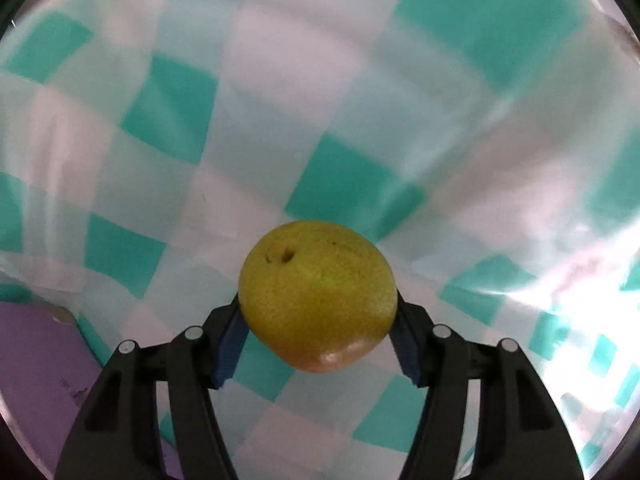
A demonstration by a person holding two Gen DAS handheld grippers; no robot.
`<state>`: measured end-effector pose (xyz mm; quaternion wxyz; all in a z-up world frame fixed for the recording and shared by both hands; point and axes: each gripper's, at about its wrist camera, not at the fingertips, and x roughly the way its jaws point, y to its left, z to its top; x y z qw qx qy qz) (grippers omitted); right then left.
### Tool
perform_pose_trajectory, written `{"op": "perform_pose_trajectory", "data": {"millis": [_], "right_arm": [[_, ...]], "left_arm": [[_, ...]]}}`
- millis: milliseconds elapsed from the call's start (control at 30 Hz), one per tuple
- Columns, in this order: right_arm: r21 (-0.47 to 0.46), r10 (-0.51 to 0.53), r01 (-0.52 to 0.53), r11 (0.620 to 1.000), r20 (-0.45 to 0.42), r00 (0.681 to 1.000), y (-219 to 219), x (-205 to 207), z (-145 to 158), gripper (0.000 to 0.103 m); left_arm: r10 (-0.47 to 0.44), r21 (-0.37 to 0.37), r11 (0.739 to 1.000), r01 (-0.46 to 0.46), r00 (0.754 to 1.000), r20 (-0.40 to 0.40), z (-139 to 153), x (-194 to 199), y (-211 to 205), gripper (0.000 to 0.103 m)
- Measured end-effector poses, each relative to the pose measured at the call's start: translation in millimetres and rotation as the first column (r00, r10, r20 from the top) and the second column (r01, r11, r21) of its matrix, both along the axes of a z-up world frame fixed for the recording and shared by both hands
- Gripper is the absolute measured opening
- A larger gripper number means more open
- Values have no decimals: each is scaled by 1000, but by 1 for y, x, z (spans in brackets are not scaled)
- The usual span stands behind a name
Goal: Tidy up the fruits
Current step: 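Grasp the yellow pear with the left tool while the right tool grasps the dark fruit, then carry the yellow pear and dark fruit over the box with both tools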
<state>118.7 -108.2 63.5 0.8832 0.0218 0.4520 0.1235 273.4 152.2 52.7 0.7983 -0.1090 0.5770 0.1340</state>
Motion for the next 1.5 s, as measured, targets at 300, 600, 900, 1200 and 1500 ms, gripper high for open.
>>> {"op": "perform_pose_trajectory", "data": {"millis": [300, 600, 900, 1200, 1500], "right_arm": [[-121, 4, -5, 993, -10, 1000, 26, -18, 12, 38], [-230, -33, 33, 973, 8, 999, 40, -62, 53, 38], [-296, -18, 28, 955, 39, 999, 79, -124, 107, 38], [-330, 53, -20, 944, 92, 994, 137, -173, 150, 38], [-359, 111, -57, 932, 132, 985, 184, -206, 173, 38]], "left_arm": [[-212, 156, 973, 168, 918, 336, 99, -88, -58, 63], [-316, 211, 946, 248, 852, 417, 150, -186, -53, 63], [-376, 252, 923, 291, 818, 435, 186, -279, -1, 63], [-390, 271, 916, 294, 807, 443, 200, -348, 49, 63], [-380, 289, 918, 270, 806, 454, 204, -390, 94, 63]]}}
